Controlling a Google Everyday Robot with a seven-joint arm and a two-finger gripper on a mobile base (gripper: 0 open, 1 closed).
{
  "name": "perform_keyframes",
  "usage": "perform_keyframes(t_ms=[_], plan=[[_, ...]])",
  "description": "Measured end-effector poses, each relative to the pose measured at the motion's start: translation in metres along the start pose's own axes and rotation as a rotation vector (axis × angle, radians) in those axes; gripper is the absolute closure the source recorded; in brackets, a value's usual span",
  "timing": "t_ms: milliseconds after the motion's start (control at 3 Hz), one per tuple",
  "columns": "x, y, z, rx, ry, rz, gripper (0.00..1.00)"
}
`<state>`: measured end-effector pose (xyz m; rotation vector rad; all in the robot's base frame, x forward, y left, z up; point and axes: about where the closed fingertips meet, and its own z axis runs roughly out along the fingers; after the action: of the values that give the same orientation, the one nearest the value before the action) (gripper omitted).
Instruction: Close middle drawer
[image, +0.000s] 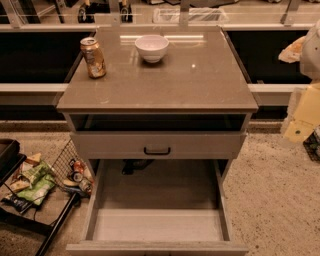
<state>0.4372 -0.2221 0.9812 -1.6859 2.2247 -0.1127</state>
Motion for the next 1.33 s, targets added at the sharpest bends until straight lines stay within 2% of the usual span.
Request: perform_keyframes(t_ms=[333,667,1000,1333], plan=[[0.008,0.017,-0.003,0.064,0.007,0.029,0.00],[0.021,0.053,0.020,0.114,0.044,0.064,0.00],[0.032,0.090,0.059,0.131,0.082,0.085,0.00],[0.050,0.134,0.113,0.091,0.135,0.103,0.00]])
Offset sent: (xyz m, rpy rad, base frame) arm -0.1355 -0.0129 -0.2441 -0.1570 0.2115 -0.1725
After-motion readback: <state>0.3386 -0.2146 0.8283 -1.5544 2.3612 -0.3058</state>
